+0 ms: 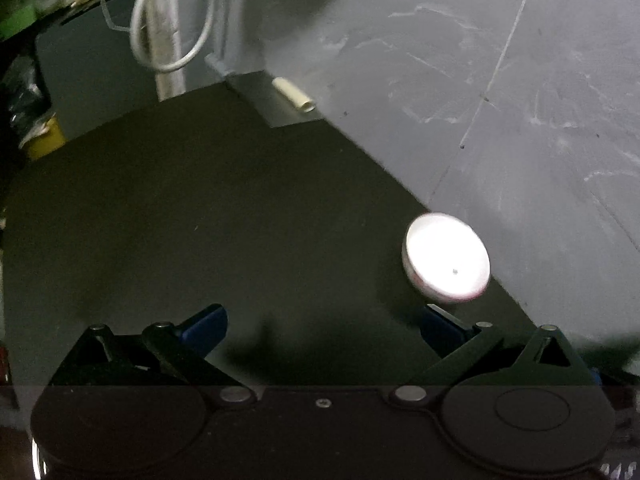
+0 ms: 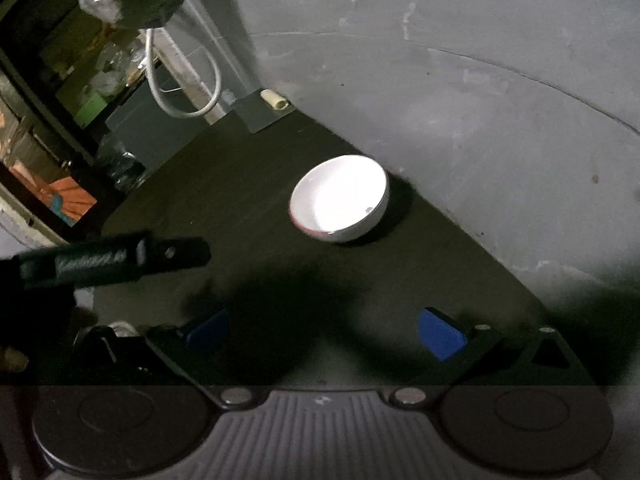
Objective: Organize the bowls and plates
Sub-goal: 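Move the left tool to the remaining white bowl and grip its rim, then carry the second white bowl with the left tool to the stacked bowls, then lower the second white bowl into the first white bowl, then open the left tool and lift it away from the nested bowls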
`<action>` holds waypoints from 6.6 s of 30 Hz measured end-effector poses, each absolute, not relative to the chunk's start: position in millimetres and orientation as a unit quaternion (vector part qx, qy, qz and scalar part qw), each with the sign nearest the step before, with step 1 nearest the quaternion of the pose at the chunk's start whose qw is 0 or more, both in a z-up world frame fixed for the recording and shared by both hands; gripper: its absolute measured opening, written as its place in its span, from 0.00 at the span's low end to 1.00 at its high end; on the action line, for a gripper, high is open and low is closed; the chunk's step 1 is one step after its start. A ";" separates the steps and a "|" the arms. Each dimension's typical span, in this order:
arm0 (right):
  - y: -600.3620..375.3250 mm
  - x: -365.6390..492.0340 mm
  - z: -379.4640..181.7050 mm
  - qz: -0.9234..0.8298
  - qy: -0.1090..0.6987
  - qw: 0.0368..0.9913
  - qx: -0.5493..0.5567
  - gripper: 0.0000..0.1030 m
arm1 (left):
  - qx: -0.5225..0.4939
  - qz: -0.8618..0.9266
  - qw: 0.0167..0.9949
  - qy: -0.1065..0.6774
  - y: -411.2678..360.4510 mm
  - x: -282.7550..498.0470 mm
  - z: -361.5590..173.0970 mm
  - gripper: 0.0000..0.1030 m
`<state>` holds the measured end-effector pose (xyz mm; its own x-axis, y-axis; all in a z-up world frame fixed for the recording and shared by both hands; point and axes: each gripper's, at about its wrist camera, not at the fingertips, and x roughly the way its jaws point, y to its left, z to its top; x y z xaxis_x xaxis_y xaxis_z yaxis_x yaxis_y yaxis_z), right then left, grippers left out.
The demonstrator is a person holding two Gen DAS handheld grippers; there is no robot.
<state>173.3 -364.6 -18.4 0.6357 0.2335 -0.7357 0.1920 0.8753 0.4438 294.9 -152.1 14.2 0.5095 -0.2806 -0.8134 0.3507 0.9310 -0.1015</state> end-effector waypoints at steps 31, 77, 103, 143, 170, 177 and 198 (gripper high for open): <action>-388.5 228.0 -49.2 -0.038 0.391 0.868 0.304 0.74 | 0.106 -0.249 0.843 0.466 -218.2 361.6 -24.9 0.73; -376.0 236.7 -49.1 0.000 0.394 0.874 0.284 0.24 | 0.033 -0.304 0.816 0.491 -201.6 342.4 -32.5 0.07; -296.5 147.9 6.4 0.071 0.376 0.890 0.247 0.24 | -0.006 -0.262 0.850 0.458 -99.1 241.5 16.9 0.07; -225.7 34.4 26.8 0.182 0.467 0.846 0.182 0.23 | -0.060 -0.203 0.836 0.506 1.3 87.7 9.6 0.09; -217.1 51.7 21.7 0.169 0.510 0.831 0.147 0.23 | -0.018 -0.177 0.830 0.529 -16.0 86.9 1.7 0.16; -219.9 54.0 22.9 0.165 0.512 0.830 0.148 0.25 | -0.020 -0.172 0.828 0.533 -16.2 90.6 0.4 0.18; -235.5 45.6 54.3 0.161 0.447 0.867 0.148 0.91 | -0.100 -0.136 0.870 0.464 25.2 84.9 33.1 0.98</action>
<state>45.6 -235.5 54.3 0.5483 0.4124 -0.7275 -0.1476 0.9040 0.4012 84.9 25.2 33.1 0.5326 -0.3283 -0.7801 0.1431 0.9433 -0.2994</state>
